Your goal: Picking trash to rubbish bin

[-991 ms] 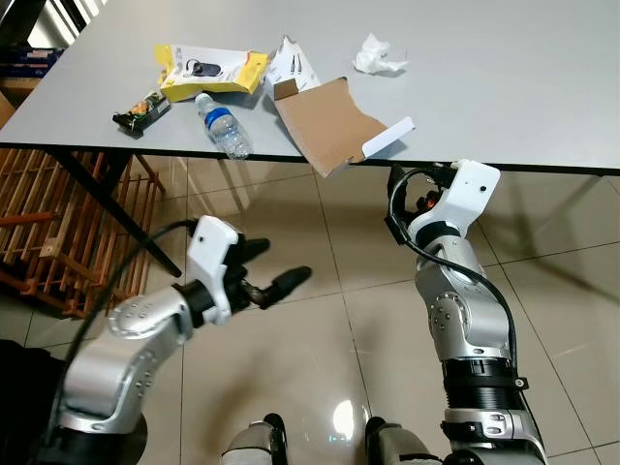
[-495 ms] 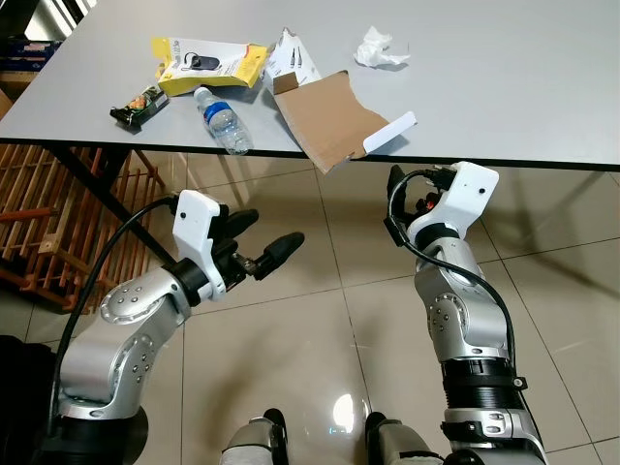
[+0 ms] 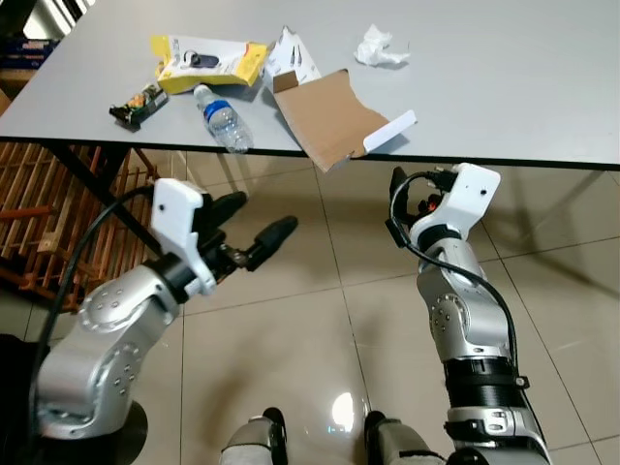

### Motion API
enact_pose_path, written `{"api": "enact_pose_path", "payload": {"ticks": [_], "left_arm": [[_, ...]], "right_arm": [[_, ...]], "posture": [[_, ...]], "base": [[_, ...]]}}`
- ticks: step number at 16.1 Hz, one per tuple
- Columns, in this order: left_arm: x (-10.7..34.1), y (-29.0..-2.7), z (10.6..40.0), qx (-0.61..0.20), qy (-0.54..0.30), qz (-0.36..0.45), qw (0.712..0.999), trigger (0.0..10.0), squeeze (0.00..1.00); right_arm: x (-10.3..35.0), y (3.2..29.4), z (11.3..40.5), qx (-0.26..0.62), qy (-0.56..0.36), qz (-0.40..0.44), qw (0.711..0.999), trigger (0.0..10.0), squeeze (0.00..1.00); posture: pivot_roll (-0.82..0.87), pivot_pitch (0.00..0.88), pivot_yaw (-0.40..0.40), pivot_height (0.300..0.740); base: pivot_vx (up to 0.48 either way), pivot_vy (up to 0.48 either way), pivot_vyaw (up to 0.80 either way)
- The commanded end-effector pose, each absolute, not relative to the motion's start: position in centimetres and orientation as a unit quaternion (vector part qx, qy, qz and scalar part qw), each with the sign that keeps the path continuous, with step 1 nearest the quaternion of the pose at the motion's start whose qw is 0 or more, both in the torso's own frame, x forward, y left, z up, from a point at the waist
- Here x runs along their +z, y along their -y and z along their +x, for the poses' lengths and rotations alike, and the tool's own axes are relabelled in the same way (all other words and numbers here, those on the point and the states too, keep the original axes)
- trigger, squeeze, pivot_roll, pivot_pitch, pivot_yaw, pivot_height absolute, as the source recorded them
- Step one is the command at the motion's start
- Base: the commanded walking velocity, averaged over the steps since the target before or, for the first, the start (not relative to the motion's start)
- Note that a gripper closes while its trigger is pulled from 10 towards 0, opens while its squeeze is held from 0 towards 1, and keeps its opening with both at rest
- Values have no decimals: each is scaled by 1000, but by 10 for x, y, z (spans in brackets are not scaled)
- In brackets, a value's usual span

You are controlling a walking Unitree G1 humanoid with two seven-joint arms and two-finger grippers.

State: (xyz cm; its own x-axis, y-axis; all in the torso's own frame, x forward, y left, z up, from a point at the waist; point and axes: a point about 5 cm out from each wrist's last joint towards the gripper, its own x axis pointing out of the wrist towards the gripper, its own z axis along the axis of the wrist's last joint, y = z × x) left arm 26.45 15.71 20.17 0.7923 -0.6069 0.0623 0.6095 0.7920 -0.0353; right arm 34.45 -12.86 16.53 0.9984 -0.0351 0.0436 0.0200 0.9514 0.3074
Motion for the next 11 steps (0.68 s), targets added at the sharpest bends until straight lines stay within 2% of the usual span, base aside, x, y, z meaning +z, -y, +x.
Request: {"api": "enact_pose_path", "payload": {"ticks": [1, 11], "left_arm": [[204, -162, 259, -315, 24, -27, 948, 10000, 0], [204, -159, 250, -331, 6, -39, 943, 10000, 0]], "right_arm": [[163, 126, 345, -6, 22, 160, 987, 10000, 0], [171, 108, 366, 28, 20, 175, 984, 10000, 0]], "posture": [[127, 258, 84, 740], [156, 269, 81, 740]], "base": [[0, 0, 0], [0, 0, 0]]}}
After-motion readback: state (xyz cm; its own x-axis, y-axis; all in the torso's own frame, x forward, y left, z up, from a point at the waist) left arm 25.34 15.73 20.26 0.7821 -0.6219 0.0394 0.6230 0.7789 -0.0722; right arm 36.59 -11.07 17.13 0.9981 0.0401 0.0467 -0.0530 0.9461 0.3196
